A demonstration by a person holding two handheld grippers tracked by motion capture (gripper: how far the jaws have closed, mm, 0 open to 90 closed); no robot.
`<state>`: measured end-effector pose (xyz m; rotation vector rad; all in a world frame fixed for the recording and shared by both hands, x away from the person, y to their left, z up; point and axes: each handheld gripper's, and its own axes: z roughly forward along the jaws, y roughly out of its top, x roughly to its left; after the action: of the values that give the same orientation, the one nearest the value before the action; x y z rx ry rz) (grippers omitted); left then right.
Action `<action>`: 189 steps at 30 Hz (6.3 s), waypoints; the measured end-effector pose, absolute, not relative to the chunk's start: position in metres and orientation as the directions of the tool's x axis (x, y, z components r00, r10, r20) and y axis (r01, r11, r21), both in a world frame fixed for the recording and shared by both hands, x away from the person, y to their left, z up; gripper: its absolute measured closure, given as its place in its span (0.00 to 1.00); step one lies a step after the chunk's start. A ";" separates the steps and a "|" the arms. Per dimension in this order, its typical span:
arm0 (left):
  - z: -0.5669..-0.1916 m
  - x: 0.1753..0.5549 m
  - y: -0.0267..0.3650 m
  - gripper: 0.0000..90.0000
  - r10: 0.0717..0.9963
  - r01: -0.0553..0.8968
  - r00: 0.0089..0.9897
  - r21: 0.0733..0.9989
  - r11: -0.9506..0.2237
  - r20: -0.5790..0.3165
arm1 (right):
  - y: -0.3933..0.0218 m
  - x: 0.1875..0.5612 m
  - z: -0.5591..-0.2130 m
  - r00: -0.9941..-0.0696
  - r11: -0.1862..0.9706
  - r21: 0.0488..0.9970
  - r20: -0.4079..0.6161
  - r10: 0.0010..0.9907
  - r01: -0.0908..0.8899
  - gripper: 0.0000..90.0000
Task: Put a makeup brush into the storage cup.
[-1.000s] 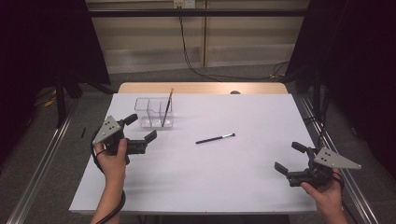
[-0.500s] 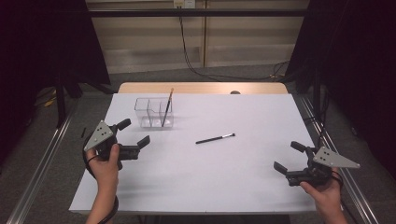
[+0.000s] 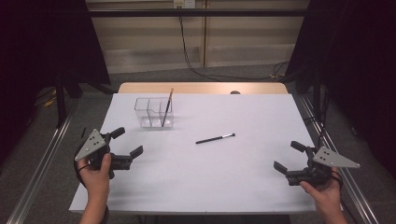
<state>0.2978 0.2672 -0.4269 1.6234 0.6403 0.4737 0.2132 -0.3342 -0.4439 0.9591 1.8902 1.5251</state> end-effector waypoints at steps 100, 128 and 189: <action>-0.437 0.278 0.295 0.00 0.622 0.147 0.782 0.981 -0.125 -0.038 | -0.266 0.312 -0.429 -0.631 0.125 0.961 0.062 0.773 0.248 0.00; -0.440 0.281 0.289 0.00 0.610 0.149 0.792 0.979 -0.138 -0.034 | -0.236 0.352 -0.429 -0.654 0.144 0.952 0.072 0.753 0.271 0.00; -0.442 0.284 0.283 0.00 0.586 0.169 0.809 0.973 -0.159 -0.045 | -0.187 0.418 -0.436 -0.808 0.693 0.507 0.011 0.589 0.512 0.01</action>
<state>0.2838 0.2830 -0.4421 1.7200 0.5913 0.4057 0.4176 -0.1867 -0.4363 0.9004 2.7485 0.7539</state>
